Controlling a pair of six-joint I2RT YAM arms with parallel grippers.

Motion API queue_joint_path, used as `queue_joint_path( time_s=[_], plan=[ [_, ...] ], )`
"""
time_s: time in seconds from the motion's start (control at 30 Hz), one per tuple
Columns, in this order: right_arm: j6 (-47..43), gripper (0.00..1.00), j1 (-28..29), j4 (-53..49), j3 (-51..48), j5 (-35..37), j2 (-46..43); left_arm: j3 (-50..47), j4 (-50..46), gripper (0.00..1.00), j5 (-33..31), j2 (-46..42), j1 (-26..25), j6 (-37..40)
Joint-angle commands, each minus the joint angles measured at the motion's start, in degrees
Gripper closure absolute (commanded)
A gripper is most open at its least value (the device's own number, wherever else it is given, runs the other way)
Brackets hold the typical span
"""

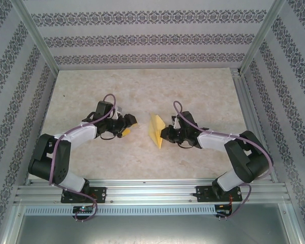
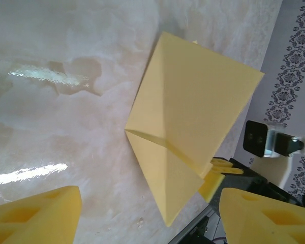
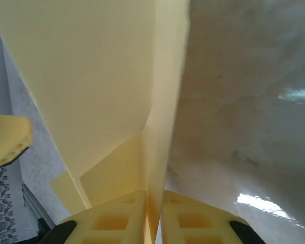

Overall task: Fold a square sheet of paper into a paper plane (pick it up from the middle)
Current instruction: Move a paper plane to the center of the table.

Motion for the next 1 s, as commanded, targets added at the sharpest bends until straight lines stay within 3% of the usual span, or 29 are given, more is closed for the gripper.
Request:
queue_joint_path(
  time_s=[0.0, 0.17, 0.23, 0.37, 0.57, 0.63, 0.97],
  plan=[
    [0.1, 0.84, -1.9, 4.5, -2.1, -2.1, 1.0, 1.6, 1.0, 0.27, 0.6, -0.1, -0.7, 0.9],
    [-1.7, 0.84, -2.4, 3.2, -2.1, -2.7, 1.5, 4.6, -0.5, 0.32, 0.8, 3.4, -2.7, 2.7],
    [-2.9, 0.84, -2.3, 1.3, -1.3, -2.7, 1.9, 6.2, -0.5, 0.41, 1.2, 5.8, -4.1, 3.0],
    [-5.6, 0.84, -2.1, -2.9, 0.0, -0.4, 1.5, 11.9, -4.6, 0.68, 0.1, 13.0, -7.5, 3.2],
    [-7.2, 0.84, -1.1, -5.2, 1.7, 0.5, 1.6, 18.7, -7.4, 0.96, 0.0, 22.1, -11.5, 1.5],
    [-7.2, 0.84, -1.0, -5.2, 2.1, 0.4, 1.9, 19.3, -7.1, 1.0, -0.1, 23.8, -12.6, 1.1],
    [-6.9, 0.83, 0.5, -2.9, 4.0, -0.7, 4.1, 18.3, -9.0, 1.0, -4.2, 26.5, -14.1, 0.4]
  ],
)
